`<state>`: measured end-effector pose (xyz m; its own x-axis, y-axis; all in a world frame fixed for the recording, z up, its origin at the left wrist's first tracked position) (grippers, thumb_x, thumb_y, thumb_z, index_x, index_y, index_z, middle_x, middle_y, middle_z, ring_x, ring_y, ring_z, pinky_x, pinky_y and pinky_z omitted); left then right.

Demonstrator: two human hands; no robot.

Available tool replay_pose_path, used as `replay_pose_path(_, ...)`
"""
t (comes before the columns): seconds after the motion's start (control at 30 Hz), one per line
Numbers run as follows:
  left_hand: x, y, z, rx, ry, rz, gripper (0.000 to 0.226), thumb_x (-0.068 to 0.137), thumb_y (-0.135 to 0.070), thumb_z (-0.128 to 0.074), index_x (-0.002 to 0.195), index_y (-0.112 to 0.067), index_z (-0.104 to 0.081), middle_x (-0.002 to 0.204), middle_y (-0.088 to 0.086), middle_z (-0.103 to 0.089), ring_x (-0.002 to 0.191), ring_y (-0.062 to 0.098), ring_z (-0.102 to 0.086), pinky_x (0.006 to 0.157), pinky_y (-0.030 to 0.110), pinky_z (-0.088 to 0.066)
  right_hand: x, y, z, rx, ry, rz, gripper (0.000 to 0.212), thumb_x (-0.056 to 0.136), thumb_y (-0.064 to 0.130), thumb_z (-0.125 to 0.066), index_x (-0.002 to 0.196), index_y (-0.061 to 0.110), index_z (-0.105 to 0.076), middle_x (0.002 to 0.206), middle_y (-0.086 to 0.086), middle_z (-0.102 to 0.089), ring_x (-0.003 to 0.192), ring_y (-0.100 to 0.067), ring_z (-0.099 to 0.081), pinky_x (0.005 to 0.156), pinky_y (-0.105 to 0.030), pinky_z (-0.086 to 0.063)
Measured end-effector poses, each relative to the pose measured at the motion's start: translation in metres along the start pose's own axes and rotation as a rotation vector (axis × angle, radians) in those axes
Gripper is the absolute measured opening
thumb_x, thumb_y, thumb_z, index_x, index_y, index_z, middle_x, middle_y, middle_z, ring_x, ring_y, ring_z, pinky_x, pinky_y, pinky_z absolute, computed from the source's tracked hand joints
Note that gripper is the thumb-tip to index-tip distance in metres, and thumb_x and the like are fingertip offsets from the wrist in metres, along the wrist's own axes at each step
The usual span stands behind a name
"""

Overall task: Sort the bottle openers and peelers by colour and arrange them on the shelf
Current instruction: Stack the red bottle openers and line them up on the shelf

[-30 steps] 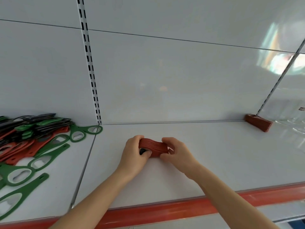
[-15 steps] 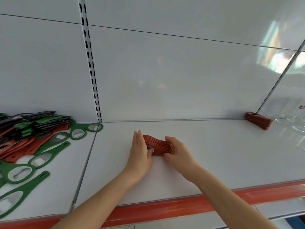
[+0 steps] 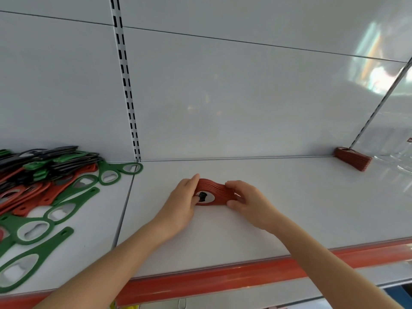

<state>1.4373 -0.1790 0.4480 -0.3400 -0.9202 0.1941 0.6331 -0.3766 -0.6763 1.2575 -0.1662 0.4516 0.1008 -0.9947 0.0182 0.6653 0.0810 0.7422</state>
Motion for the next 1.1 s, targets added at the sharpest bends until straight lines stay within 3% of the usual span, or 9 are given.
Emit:
replay_pose_path(0.13, 0.003, -0.004, 0.017, -0.103, -0.043, -0.001, 0.046, 0.086, -0.004, -0.058, 0.131, -0.006, -0.048, 0.118, 0.005, -0.056, 0.109, 0.018, -0.053, 0.087, 0.012, -0.033, -0.002, 0.007, 0.01, 0.052, 0.051, -0.011, 0.042, 0.086, 0.001, -0.06, 0.126, 0.006, -0.051, 0.121, -0.005, -0.056, 0.114, -0.017, -0.053, 0.097, -0.02, -0.038)
replay_pose_path(0.23, 0.008, -0.015, 0.026, -0.357, -0.055, 0.049, 0.016, 0.083, -0.001, -0.062, 0.097, -0.006, -0.065, 0.092, 0.005, -0.064, 0.086, 0.019, -0.06, 0.086, 0.032, -0.049, -0.009, 0.013, 0.028, 0.124, 0.073, -0.047, 0.029, 0.087, 0.008, -0.061, 0.115, 0.012, -0.058, 0.111, -0.005, -0.063, 0.106, -0.018, -0.059, 0.095, -0.029, -0.043)
replay_pose_path(0.3, 0.013, -0.022, 0.027, -0.546, 0.031, 0.124, 0.011, 0.083, -0.001, -0.062, 0.086, -0.011, -0.066, 0.09, 0.012, -0.068, 0.08, 0.018, -0.063, 0.079, 0.032, -0.053, -0.017, 0.017, 0.038, 0.095, 0.067, -0.06, 0.028, 0.089, 0.011, -0.058, 0.117, 0.014, -0.057, 0.109, -0.003, -0.065, 0.103, -0.014, -0.06, 0.092, -0.024, -0.044)
replay_pose_path(0.4, 0.023, -0.029, 0.021, -0.641, 0.153, 0.207, 0.012, 0.083, -0.003, -0.062, 0.094, -0.004, -0.067, 0.087, 0.012, -0.069, 0.07, 0.012, -0.065, 0.067, 0.021, -0.055, -0.031, 0.02, 0.047, -0.053, 0.022, 0.026, 0.027, 0.09, 0.013, -0.055, 0.118, 0.013, -0.056, 0.101, 0.007, -0.063, 0.096, -0.005, -0.058, 0.087, -0.015, -0.044)
replay_pose_path(0.5, 0.03, -0.042, 0.013, -0.707, 0.219, 0.242, 0.007, 0.084, -0.003, -0.06, 0.084, -0.005, -0.067, 0.079, 0.007, -0.068, 0.065, 0.01, -0.064, 0.062, 0.018, -0.056, -0.046, 0.013, 0.047, -0.25, -0.036, 0.06, 0.025, 0.087, 0.024, -0.061, 0.11, 0.017, -0.057, 0.09, 0.012, -0.058, 0.085, -0.002, -0.054, 0.08, -0.02, -0.044)
replay_pose_path(0.57, 0.036, -0.052, 0.006, -0.729, 0.257, 0.251, 0.008, 0.084, -0.003, -0.06, 0.08, -0.005, -0.067, 0.078, 0.007, -0.067, 0.066, 0.012, -0.063, 0.061, 0.018, -0.056, -0.052, 0.005, 0.048, -0.313, -0.134, 0.032, 0.025, 0.085, 0.024, -0.064, 0.106, 0.015, -0.055, 0.088, 0.004, -0.058, 0.081, -0.013, -0.053, 0.077, -0.027, -0.045)
replay_pose_path(0.8, 0.07, -0.088, -0.034, -0.754, 0.334, 0.236, 0.006, 0.085, -0.006, -0.061, 0.083, -0.002, -0.067, 0.081, 0.009, -0.068, 0.07, 0.014, -0.064, 0.067, 0.021, -0.056, -0.06, -0.028, 0.087, -0.346, -0.261, -0.007, 0.015, 0.085, 0.017, -0.063, 0.094, 0.009, -0.054, 0.079, 0.0, -0.053, 0.065, -0.016, -0.047, 0.062, -0.025, -0.036)
replay_pose_path(0.93, 0.093, -0.116, -0.071, -0.726, 0.364, 0.209, 0.008, 0.085, -0.009, -0.063, 0.083, -0.002, -0.068, 0.085, 0.011, -0.069, 0.072, 0.014, -0.066, 0.07, 0.021, -0.057, -0.063, -0.062, 0.124, -0.319, -0.285, -0.078, 0.013, 0.082, 0.016, -0.065, 0.086, 0.007, -0.056, 0.074, 0.0, -0.052, 0.066, -0.018, -0.044, 0.063, -0.028, -0.035)
replay_pose_path(1.1, 0.123, -0.152, -0.12, -0.715, 0.366, 0.179, 0.014, 0.086, -0.014, -0.062, 0.089, -0.003, -0.069, 0.092, 0.013, -0.07, 0.078, 0.016, -0.066, 0.068, 0.017, -0.056, -0.065, -0.103, 0.171, -0.315, -0.312, -0.152, 0.019, 0.08, 0.016, -0.068, 0.073, 0.017, -0.051, 0.062, 0.006, -0.047, 0.062, -0.015, -0.041, 0.058, -0.014, -0.034)
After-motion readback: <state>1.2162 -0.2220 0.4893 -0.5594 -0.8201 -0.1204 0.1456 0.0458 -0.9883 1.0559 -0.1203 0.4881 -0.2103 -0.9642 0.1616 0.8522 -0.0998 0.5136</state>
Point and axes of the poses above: each hand's wrist, its own x-axis towards the middle knuckle, its own z-axis out of the back of the hand, y = z × x, the point moved 1 cm from there along x, towards the middle knuckle
